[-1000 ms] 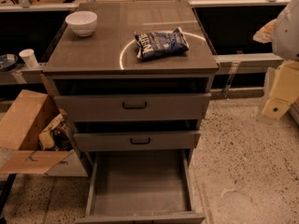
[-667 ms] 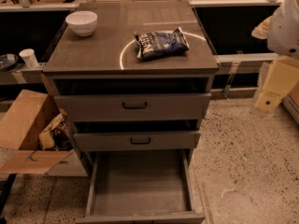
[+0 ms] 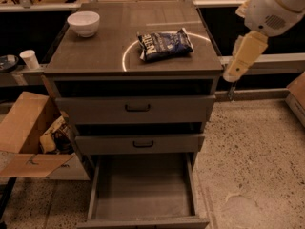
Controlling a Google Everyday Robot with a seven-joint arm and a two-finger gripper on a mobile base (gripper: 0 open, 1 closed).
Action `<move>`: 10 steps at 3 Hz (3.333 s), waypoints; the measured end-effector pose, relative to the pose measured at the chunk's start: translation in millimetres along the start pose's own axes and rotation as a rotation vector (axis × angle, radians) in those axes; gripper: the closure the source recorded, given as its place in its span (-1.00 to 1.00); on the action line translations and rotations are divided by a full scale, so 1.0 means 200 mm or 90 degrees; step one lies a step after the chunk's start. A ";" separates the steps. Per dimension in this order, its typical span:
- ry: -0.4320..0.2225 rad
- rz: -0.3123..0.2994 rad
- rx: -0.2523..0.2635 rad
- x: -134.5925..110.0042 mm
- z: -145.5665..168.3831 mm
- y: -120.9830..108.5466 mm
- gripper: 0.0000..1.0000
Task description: Place blue chip bag into bottom drawer
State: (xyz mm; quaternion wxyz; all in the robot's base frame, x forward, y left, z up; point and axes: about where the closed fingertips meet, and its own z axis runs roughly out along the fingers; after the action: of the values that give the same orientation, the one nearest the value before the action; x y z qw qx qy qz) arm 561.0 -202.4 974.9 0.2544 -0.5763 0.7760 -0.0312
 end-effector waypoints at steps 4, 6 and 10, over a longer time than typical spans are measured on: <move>-0.177 0.091 -0.025 -0.18 0.52 -0.44 -1.00; -0.227 0.170 -0.018 -0.29 0.79 -0.64 -1.00; -0.268 0.241 -0.033 -0.24 1.26 -0.76 -0.21</move>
Offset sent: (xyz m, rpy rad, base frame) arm 0.1627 0.0405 -0.0589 0.4559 0.0146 0.0188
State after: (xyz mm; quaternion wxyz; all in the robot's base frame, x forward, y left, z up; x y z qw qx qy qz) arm 811.9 -147.9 825.1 0.3966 -0.4209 0.8005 0.1572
